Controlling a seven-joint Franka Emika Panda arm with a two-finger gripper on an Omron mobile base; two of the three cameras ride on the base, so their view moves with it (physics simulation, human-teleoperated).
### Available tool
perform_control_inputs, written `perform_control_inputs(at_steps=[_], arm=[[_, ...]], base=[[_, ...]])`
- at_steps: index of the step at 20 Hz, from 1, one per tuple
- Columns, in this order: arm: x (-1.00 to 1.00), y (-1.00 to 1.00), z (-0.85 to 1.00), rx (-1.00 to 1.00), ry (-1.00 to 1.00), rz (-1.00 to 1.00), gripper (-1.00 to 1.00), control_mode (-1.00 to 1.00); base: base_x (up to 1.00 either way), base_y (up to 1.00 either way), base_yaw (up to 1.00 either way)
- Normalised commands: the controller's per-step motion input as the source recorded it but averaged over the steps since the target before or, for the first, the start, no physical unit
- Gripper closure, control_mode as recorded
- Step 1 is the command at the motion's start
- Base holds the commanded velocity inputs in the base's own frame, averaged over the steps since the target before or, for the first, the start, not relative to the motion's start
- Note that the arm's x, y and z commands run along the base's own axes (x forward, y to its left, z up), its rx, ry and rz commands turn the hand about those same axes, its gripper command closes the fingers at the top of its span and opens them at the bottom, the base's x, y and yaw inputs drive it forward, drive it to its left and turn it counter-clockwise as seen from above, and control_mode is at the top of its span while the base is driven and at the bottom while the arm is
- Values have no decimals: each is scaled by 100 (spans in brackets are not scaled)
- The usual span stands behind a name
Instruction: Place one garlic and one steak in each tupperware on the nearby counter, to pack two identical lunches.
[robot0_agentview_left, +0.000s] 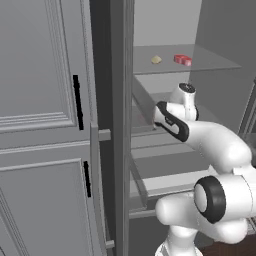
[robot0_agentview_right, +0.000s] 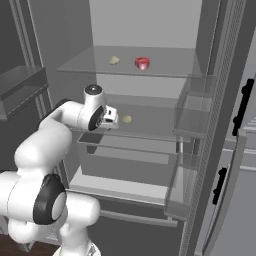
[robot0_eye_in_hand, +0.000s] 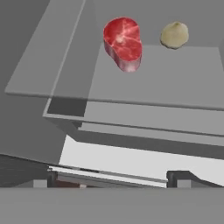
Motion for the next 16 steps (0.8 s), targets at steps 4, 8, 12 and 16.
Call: perform_control_inputs(at_steps=[4, 8, 12, 16], arm=[[62, 0, -20, 0, 0, 0, -100, -100], [72, 0, -13, 0, 0, 0, -100, -100], [72, 0, -13, 0, 0, 3, -100, -100], [60, 0, -22, 0, 0, 4, -100, -100]], base=[[0, 0, 0], [0, 0, 0], [0, 0, 0], [0, 0, 0]])
